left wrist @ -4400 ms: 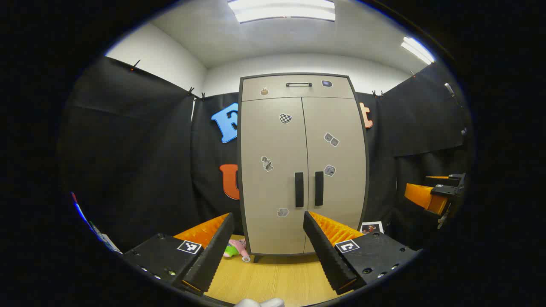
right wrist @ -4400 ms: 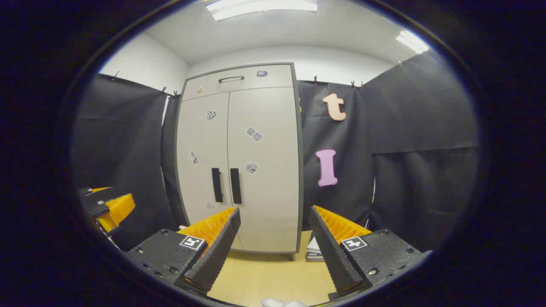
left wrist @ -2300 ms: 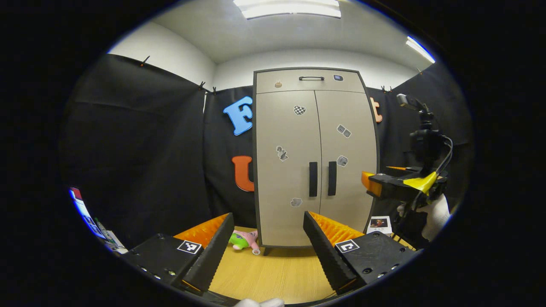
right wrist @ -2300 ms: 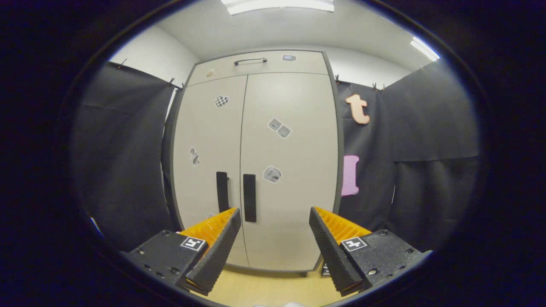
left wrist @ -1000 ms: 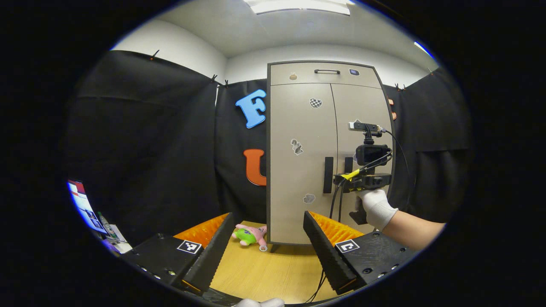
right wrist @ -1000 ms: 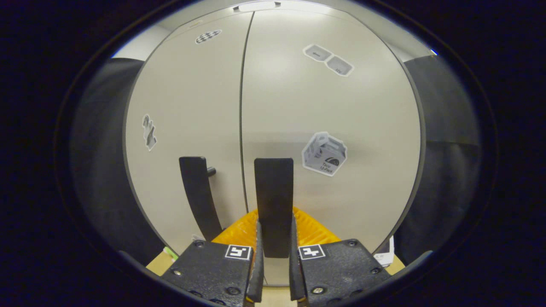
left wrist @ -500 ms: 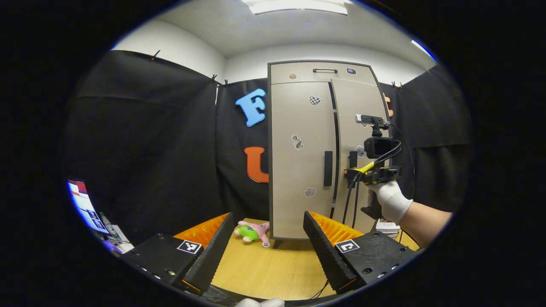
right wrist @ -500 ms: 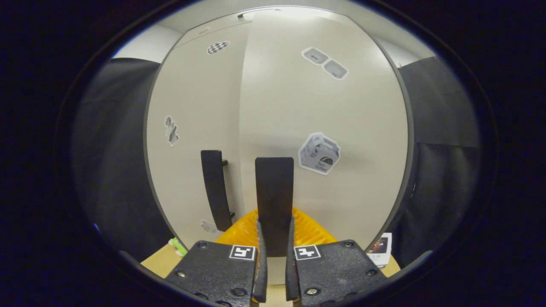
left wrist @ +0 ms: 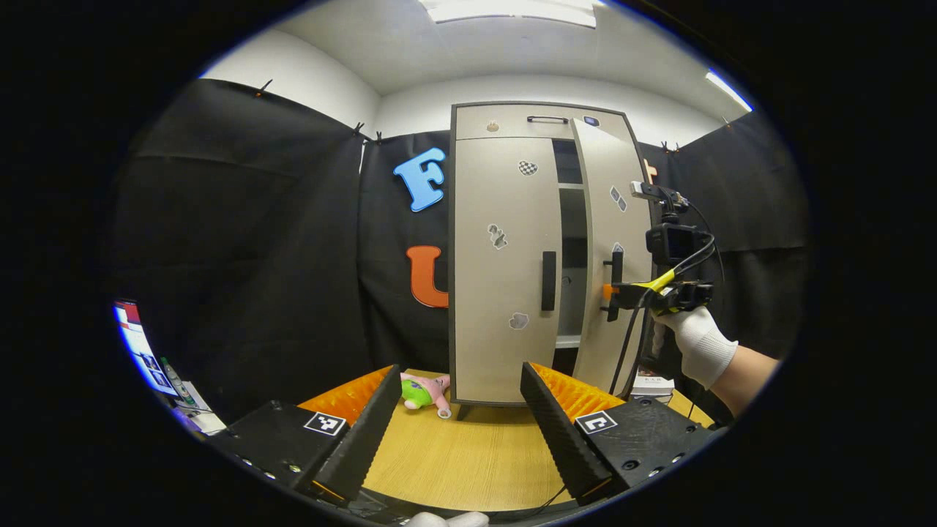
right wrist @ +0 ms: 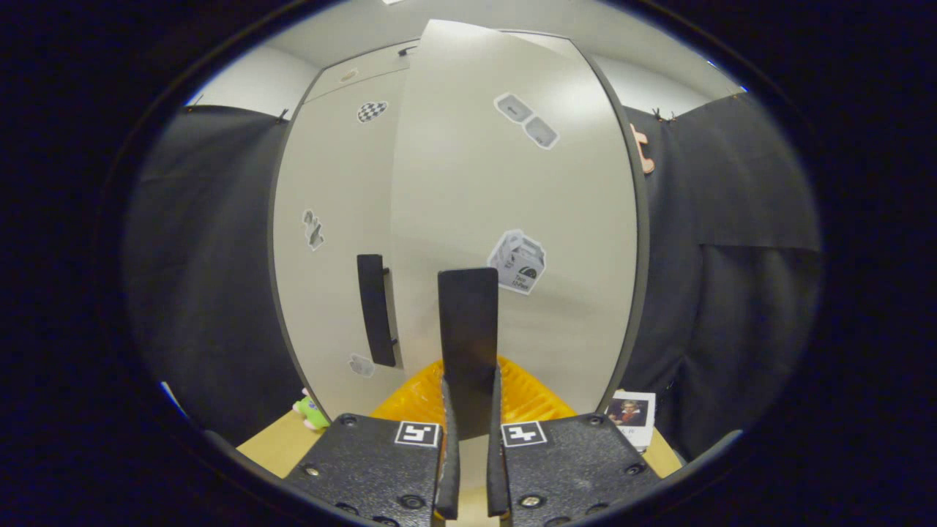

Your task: Open the right door of the double-door shoe cabinet with the right hand, and open the left door with the left hand.

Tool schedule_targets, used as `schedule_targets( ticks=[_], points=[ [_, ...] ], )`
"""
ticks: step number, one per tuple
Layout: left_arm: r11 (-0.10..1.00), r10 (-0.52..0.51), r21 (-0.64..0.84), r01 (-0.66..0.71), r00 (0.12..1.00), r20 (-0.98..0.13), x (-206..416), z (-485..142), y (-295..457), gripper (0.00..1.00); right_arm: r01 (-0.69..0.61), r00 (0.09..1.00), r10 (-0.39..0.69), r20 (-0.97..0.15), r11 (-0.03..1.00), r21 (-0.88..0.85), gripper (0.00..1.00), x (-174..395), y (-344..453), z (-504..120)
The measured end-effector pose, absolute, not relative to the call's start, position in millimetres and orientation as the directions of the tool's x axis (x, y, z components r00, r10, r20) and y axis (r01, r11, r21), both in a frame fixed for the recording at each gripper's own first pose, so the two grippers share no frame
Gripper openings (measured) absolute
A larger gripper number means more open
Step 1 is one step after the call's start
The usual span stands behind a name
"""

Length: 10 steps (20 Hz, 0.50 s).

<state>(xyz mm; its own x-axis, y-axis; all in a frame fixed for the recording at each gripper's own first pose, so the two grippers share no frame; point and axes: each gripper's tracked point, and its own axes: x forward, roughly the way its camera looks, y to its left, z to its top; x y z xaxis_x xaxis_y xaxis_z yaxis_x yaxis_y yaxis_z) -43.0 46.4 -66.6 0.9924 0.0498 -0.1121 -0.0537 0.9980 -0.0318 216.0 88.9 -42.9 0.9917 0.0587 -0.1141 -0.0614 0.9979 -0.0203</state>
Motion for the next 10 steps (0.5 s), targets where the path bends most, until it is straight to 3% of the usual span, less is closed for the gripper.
schedule_targets(
  ticks=[10],
  points=[
    [0.999, -0.016, -0.037, 0.012, 0.993, -0.115, -33.9, -72.0, 33.0, 0.98, -0.011, 0.995, 0.01, -0.102, 1.0, -0.015, 0.17, 170.1, 45.3, -41.4]
  ],
)
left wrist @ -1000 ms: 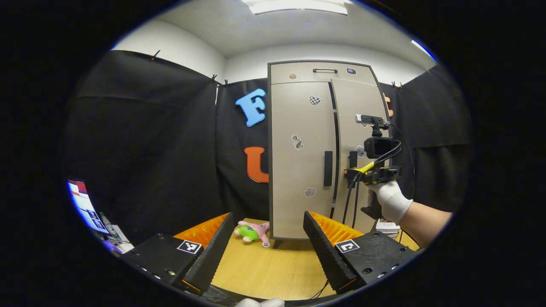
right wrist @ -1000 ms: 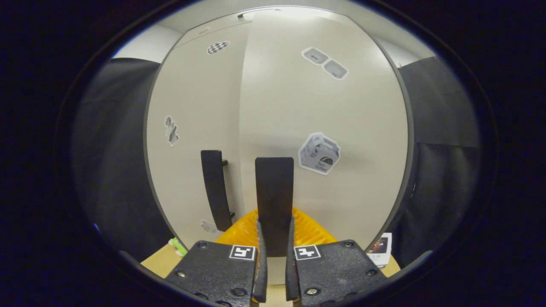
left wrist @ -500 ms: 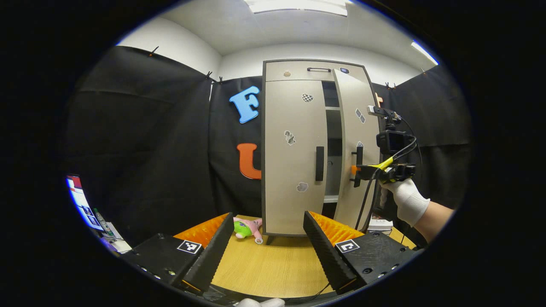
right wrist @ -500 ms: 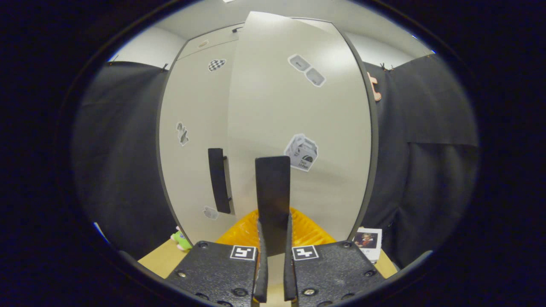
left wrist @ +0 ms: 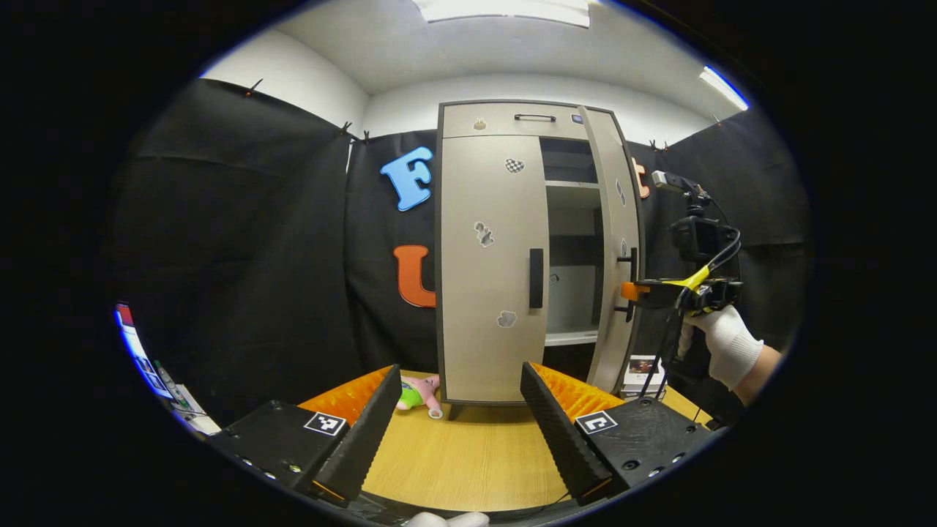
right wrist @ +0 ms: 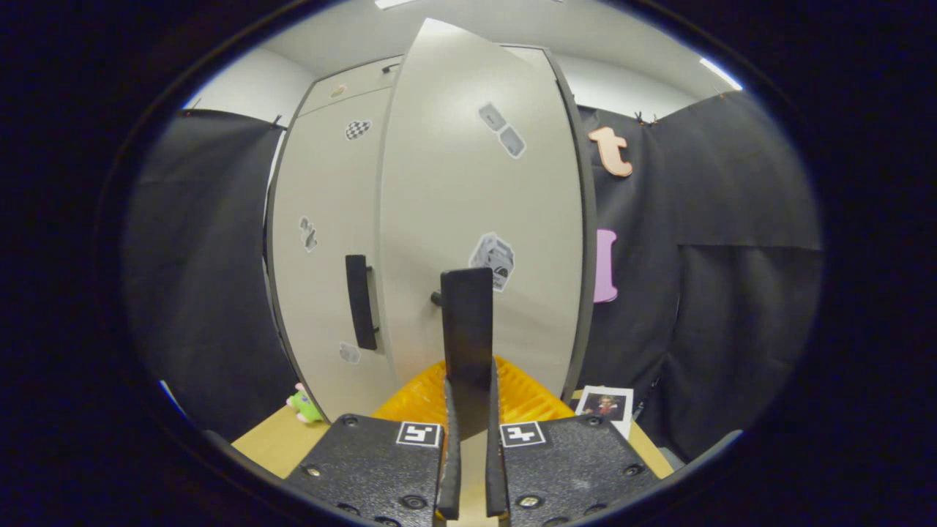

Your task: Open the right door of the double-door shoe cabinet with the right hand, and open the left door with the left hand.

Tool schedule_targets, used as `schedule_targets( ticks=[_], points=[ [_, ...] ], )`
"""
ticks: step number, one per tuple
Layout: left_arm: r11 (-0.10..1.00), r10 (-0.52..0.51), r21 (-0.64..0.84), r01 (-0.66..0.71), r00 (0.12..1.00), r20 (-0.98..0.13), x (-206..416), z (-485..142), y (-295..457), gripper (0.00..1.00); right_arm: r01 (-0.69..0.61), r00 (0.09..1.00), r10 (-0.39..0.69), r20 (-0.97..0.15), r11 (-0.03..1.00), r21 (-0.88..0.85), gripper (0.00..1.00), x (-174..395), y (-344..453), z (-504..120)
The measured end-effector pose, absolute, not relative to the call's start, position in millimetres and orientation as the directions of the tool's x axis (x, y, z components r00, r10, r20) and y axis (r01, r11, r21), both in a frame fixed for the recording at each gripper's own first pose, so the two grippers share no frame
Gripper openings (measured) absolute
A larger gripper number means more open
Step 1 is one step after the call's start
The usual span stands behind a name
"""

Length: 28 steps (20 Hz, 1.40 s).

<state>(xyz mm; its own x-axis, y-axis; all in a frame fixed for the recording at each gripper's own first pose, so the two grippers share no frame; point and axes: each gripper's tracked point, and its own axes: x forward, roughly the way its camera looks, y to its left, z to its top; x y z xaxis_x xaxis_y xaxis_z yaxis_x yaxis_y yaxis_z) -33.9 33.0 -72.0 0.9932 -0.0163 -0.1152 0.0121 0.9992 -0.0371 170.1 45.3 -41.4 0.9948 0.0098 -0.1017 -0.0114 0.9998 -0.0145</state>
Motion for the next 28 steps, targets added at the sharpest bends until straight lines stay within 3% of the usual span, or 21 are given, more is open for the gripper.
schedule_targets(
  ticks=[9, 16, 22, 28],
  points=[
    [0.993, -0.117, -0.046, 0.113, 0.987, -0.111, -29.6, -71.1, -3.7, 0.98, 0.117, 0.988, -0.118, -0.094, 0.993, -0.019, 0.06, 130.6, -32.5, -36.6],
    [0.987, -0.158, -0.043, 0.155, 0.982, -0.1, -34.7, -63.1, -30.2, 0.98, 0.13, 0.987, -0.132, -0.094, 0.991, -0.032, 0.04, 122.4, -88.0, -31.9],
    [0.99, -0.14, -0.037, 0.136, 0.984, -0.107, -37.0, -60.0, -46.1, 0.98, 0.094, 0.993, -0.096, -0.073, 0.995, -0.03, 0.04, 120.5, -108.7, -21.7],
    [0.999, -0.042, -0.005, 0.041, 0.994, -0.102, -40.2, -56.2, -46.4, 0.98, 0.034, 0.997, -0.033, -0.072, 0.999, 0.012, 0.04, 119.5, -108.2, -10.2]
  ],
)
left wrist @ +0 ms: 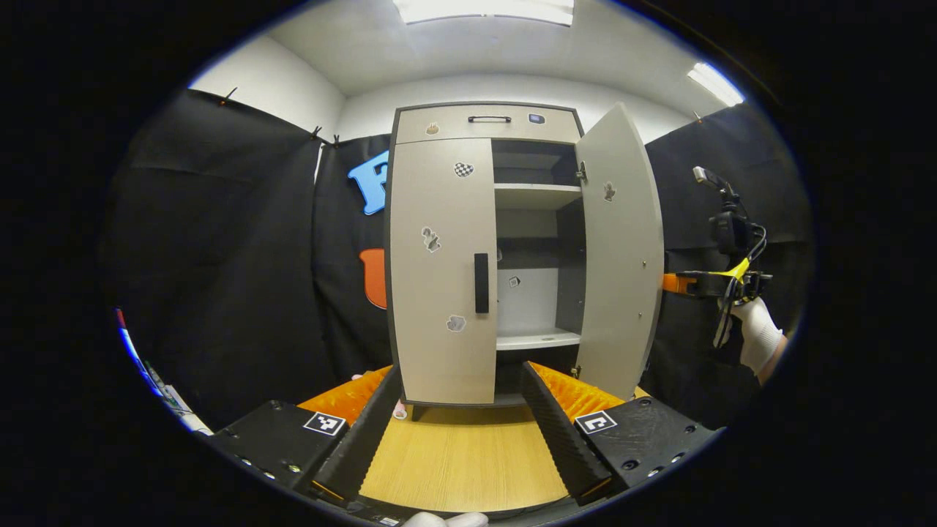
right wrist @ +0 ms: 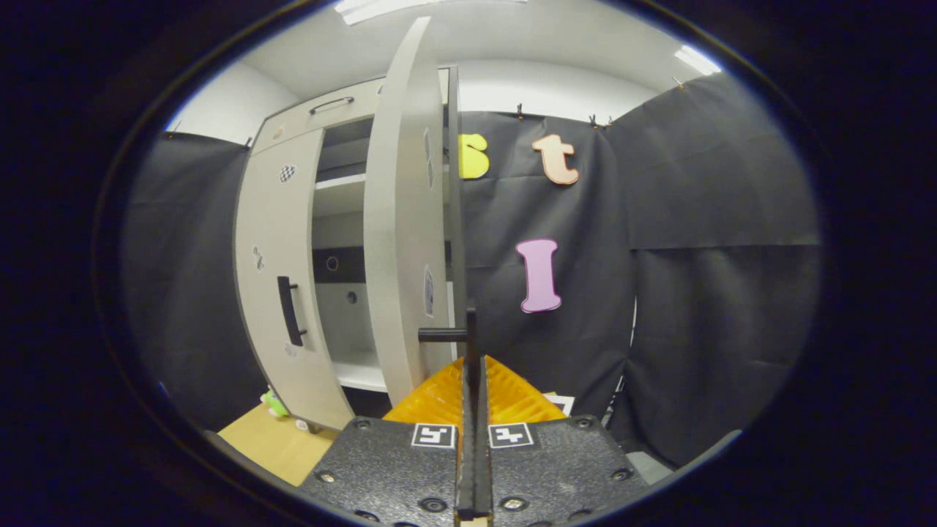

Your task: Open the right door of the double-door shoe cabinet with the right hand, and open the left door with the left hand.

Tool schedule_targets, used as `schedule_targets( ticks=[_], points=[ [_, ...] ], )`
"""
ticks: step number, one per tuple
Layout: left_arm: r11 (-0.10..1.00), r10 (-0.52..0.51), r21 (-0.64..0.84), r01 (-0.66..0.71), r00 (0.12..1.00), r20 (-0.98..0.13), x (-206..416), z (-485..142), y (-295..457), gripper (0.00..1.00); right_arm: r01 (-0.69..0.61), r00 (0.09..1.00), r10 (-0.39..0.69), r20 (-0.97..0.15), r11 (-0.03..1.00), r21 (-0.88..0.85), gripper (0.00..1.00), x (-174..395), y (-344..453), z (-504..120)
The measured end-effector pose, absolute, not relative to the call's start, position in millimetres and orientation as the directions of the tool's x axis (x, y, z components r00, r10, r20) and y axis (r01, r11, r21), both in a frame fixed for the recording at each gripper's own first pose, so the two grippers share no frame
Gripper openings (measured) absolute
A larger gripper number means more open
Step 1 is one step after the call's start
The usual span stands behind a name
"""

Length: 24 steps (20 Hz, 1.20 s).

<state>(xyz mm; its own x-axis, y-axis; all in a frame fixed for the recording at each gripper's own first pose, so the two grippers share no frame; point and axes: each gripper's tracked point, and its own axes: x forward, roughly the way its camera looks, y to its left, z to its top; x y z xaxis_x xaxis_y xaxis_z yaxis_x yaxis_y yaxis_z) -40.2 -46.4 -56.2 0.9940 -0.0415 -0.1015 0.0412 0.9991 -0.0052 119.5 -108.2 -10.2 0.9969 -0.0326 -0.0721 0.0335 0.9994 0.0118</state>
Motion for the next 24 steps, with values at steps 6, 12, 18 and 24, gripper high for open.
schedule_targets(
  ticks=[6, 12, 18, 24],
  points=[
    [1.0, -0.002, 0.006, 0.003, 0.994, -0.105, -44.4, -49.4, -48.5, 0.98, 0.014, 0.998, -0.015, -0.062, 1.0, -0.021, 0.05, 104.2, -112.2, -2.7],
    [1.0, 0.013, 0.005, -0.013, 0.995, -0.1, -39.8, -49.6, -38.7, 0.98, 0.018, 0.999, -0.019, -0.04, 0.999, -0.03, 0.61, 68.3, -108.8, 11.3],
    [1.0, 0.009, 0.014, -0.008, 0.996, -0.09, -27.9, -52.3, -22.1, 0.98, -0.006, 1.0, 0.006, -0.026, 1.0, -0.012, 1.0, 27.2, -65.7, -2.3],
    [1.0, -0.009, -0.021, 0.007, 0.996, -0.089, -6.6, -52.8, -16.7, 0.98, -0.066, 0.994, 0.065, -0.092, 0.998, 0.0, 1.0, 4.3, -14.7, -46.7]
  ],
)
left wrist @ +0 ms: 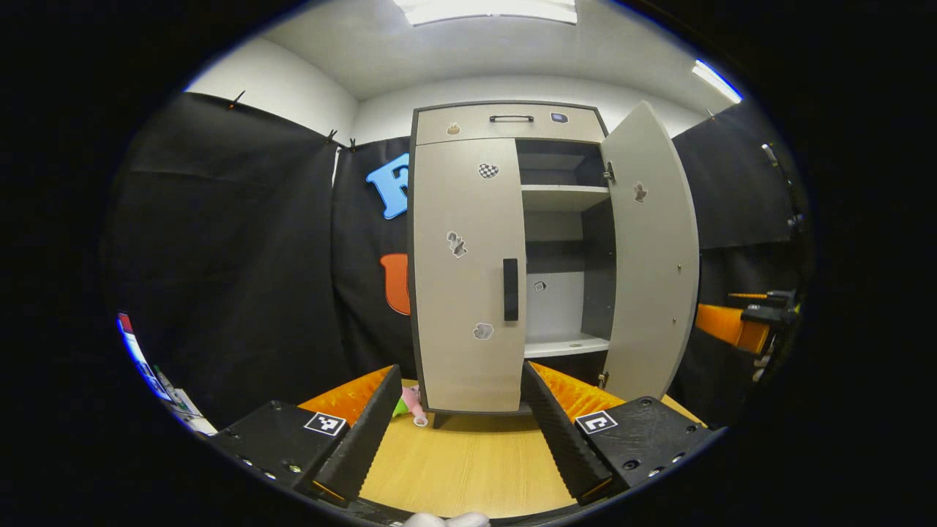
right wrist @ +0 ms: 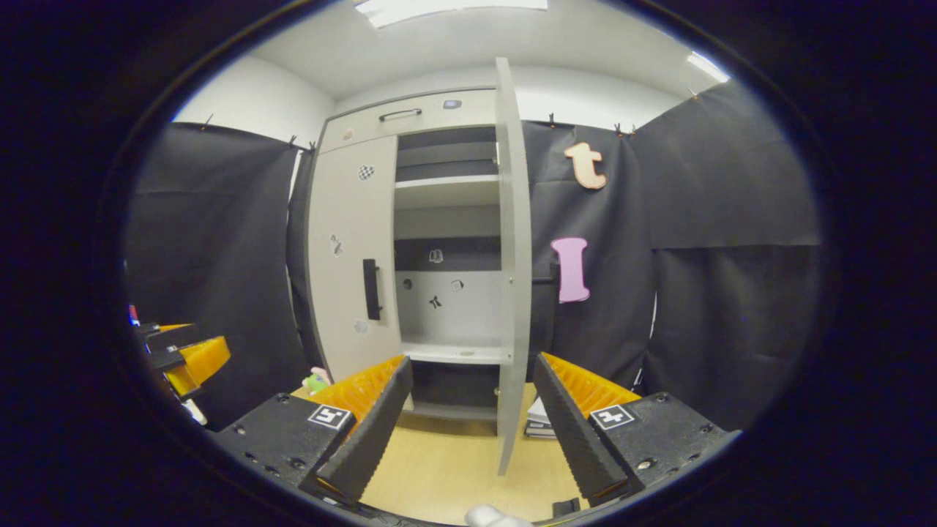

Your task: Open the right door of the double-door shoe cabinet with the right hand, and open the left door with the left hand.

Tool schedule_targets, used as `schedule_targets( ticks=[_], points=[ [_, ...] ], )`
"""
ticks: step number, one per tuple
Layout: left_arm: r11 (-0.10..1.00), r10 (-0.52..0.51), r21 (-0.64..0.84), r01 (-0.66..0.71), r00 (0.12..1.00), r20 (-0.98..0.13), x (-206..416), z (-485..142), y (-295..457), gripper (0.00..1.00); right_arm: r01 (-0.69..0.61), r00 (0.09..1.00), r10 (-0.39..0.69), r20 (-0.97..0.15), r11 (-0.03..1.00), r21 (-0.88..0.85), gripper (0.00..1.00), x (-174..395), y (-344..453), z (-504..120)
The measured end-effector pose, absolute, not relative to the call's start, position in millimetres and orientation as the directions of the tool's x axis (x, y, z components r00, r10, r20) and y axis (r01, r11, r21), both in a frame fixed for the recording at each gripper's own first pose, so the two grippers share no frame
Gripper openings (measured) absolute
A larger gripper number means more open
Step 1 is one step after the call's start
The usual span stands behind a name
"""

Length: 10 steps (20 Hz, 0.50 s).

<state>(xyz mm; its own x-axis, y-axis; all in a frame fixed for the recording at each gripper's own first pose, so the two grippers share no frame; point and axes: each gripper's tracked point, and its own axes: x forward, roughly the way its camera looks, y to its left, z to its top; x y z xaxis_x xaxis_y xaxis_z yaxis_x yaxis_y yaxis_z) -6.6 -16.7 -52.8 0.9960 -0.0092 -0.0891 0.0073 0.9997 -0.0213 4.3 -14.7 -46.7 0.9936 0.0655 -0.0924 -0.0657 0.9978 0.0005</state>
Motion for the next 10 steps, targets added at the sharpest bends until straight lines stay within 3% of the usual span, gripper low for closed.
schedule_targets(
  ticks=[10],
  points=[
    [0.999, -0.047, 0.023, 0.049, 0.998, -0.05, 62.7, -42.3, -22.8, 0.98, -0.028, 0.996, 0.028, -0.09, 1.0, 0.001, 1.0, 7.0, -2.4, -42.1]
  ],
)
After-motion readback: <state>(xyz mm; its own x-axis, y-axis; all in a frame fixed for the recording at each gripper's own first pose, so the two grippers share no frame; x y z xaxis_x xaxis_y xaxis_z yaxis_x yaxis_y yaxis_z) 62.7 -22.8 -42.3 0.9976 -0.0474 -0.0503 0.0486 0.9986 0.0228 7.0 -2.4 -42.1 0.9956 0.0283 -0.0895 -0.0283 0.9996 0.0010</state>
